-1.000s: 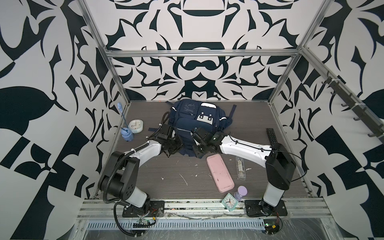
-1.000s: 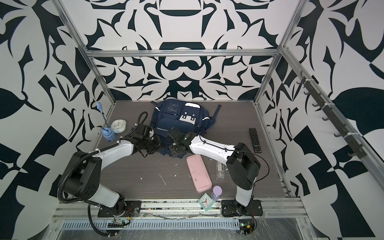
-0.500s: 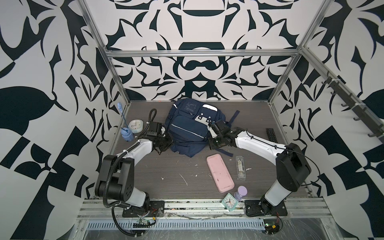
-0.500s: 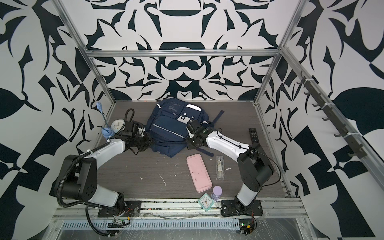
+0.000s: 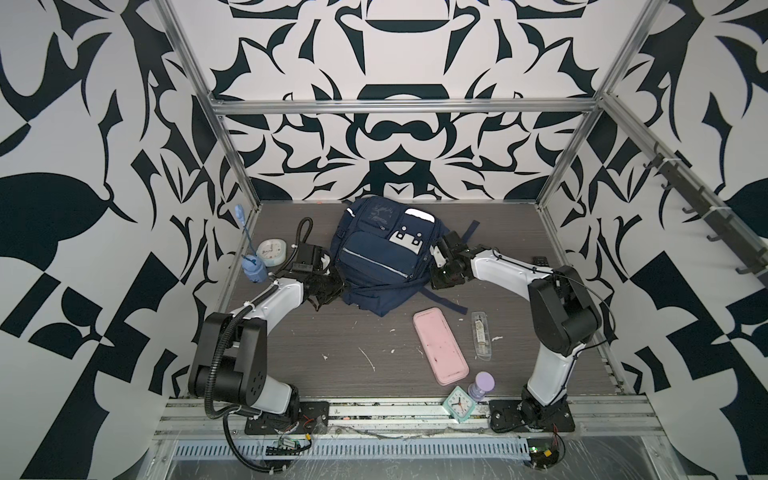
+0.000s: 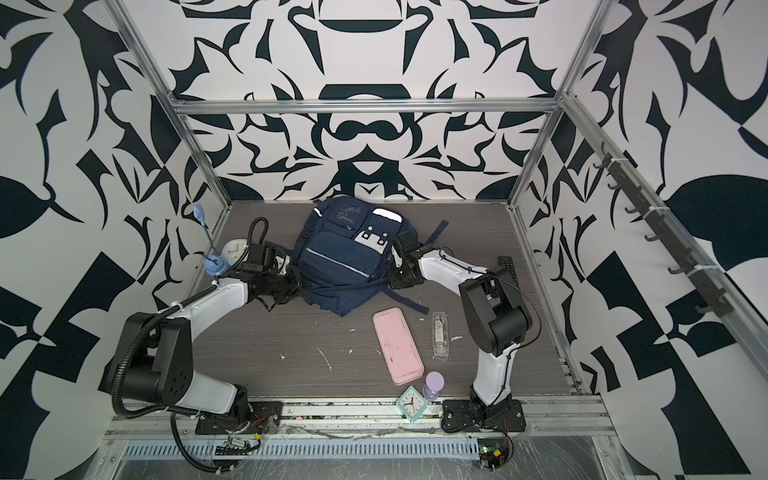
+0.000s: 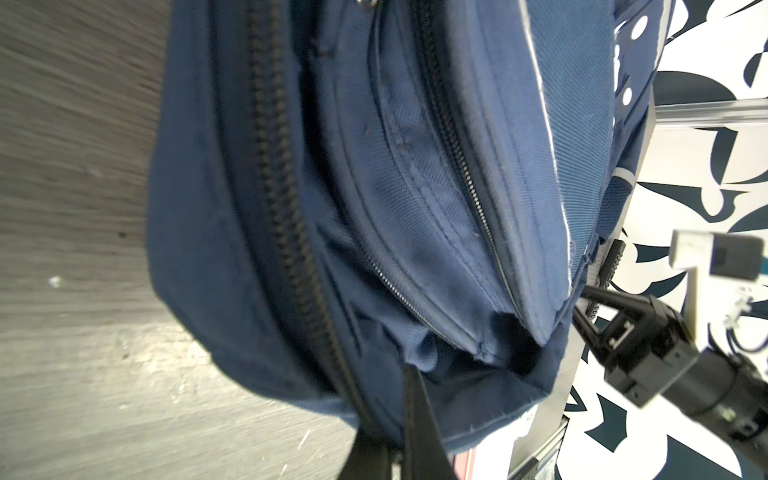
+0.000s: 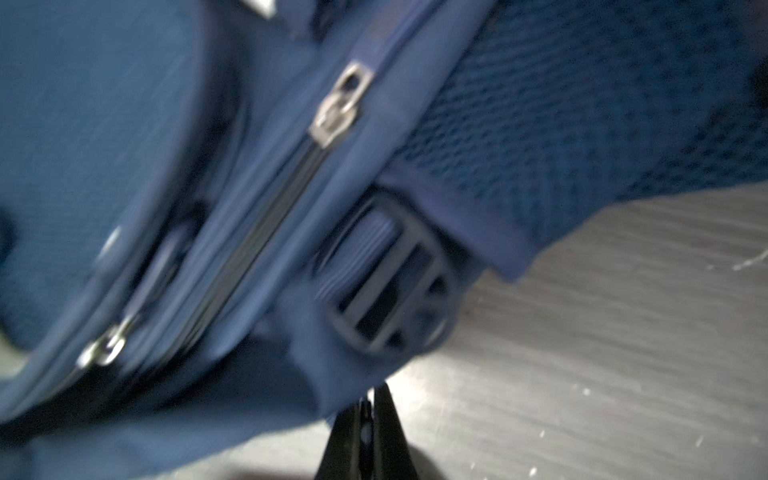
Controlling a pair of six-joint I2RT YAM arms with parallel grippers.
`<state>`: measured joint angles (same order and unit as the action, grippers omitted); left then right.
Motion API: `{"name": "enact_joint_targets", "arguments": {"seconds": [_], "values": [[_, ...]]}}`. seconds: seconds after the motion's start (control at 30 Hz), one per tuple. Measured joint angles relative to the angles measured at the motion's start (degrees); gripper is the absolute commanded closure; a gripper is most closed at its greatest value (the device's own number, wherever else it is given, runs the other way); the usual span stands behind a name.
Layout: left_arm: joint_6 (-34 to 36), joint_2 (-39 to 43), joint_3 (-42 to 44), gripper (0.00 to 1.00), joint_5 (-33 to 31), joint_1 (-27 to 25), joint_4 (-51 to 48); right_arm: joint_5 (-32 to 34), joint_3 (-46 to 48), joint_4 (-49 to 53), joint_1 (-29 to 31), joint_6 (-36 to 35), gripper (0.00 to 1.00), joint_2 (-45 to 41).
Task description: Pack the student bag
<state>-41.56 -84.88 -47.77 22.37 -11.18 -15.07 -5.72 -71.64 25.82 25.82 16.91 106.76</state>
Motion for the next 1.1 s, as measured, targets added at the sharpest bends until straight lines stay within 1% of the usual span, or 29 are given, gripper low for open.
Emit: {"name": "enact_joint_targets", "arguments": {"seconds": [0.33, 0.6, 0.67, 0.8, 0.9, 1.0, 1.03, 1.1], "values": [[0.28, 0.02, 0.04, 1.00, 1.20, 0.04, -0.13, -1.07, -5.07, 0.68, -3.89, -0.44, 1.00, 4.63], [0.26, -0.04, 0.48, 1.00, 1.99, 0.02, 0.74, -2.67, -5.77, 1.14, -4.85, -0.33, 0.99, 4.81], [0.26, -0.31, 0.48, 1.00, 2.08, 0.04, 0.92, -2.84, -5.55, 0.92, -4.87, -0.11, 0.91, 4.66], [0.31, -1.68, 0.48, 1.00, 2.10, 0.20, 1.16, -3.50, -3.32, -0.37, -5.29, 1.11, 0.80, 2.99], [0.46, -2.05, 0.46, 1.00, 1.92, 0.48, 1.14, -3.43, -1.22, -0.31, -5.88, 1.95, 0.70, 0.68], [0.72, -2.12, 0.44, 0.96, 1.38, 0.63, 1.11, -2.60, 0.66, 0.66, -5.88, 2.54, 0.57, -2.32], [0.83, -2.21, 0.44, 0.95, 1.25, 0.66, 1.14, -2.34, 1.22, 0.94, -5.86, 2.58, 0.55, -3.48], [1.09, -2.38, 0.44, 0.92, 1.14, 0.66, 1.11, -1.90, 2.08, 1.49, -5.86, 2.62, 0.53, -5.62]]}}
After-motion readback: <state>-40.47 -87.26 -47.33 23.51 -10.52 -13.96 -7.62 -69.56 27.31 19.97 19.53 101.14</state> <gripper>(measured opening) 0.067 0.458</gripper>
